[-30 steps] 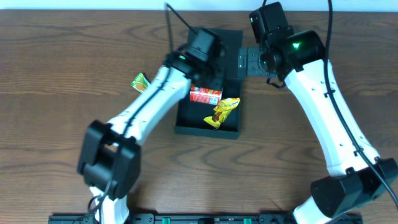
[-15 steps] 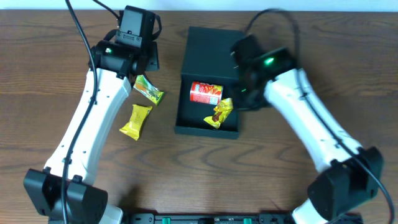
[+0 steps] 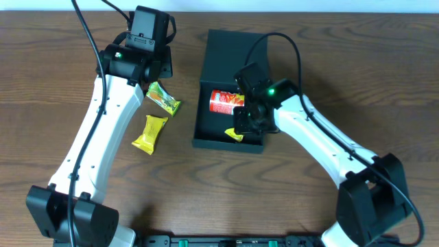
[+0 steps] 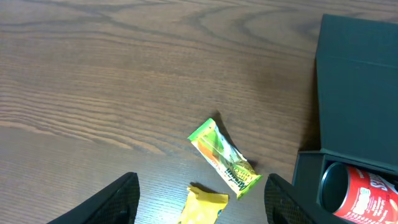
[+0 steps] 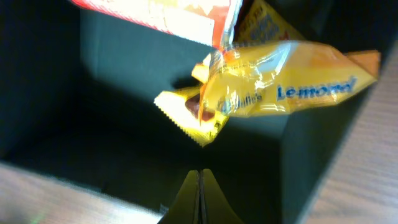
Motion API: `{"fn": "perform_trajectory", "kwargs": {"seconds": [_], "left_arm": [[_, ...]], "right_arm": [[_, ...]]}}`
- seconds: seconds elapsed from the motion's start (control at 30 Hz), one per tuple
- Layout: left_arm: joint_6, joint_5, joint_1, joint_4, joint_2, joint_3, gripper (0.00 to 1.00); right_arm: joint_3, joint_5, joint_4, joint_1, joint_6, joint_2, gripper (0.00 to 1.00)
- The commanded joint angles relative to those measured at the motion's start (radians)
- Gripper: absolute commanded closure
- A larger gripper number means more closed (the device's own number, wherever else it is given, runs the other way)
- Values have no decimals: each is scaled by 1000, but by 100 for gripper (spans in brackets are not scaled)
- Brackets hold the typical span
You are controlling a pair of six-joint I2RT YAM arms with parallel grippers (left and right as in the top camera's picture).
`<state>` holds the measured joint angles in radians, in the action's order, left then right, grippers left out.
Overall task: Pack container
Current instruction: 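Raise the left arm away and lower the right gripper into the box, then press the packets down inside the box with the right gripper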
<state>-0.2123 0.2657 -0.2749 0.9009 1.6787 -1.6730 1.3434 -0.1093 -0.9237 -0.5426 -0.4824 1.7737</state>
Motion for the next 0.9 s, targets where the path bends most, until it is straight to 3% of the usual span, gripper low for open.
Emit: {"fn": "perform_trajectory", "kwargs": {"seconds": [0.0, 0.3, 0.57, 0.77, 0.87], "left_arm": [[7, 16, 6, 0, 4, -6, 34], [7, 15, 6, 1, 4, -6, 34], [7, 15, 6, 11, 4, -6, 34], [7, 15, 6, 9, 4, -6, 33], [7, 15, 6, 3, 4, -6, 30]], "right_arm": [[-45, 37, 53, 4, -19, -5, 99], [-63, 261, 166, 51, -19, -4, 97], [-63, 264, 250, 102, -41, -4, 92], [-28, 3, -14, 137, -92, -5, 99], [-39, -40, -50, 123, -143, -4, 99]]}}
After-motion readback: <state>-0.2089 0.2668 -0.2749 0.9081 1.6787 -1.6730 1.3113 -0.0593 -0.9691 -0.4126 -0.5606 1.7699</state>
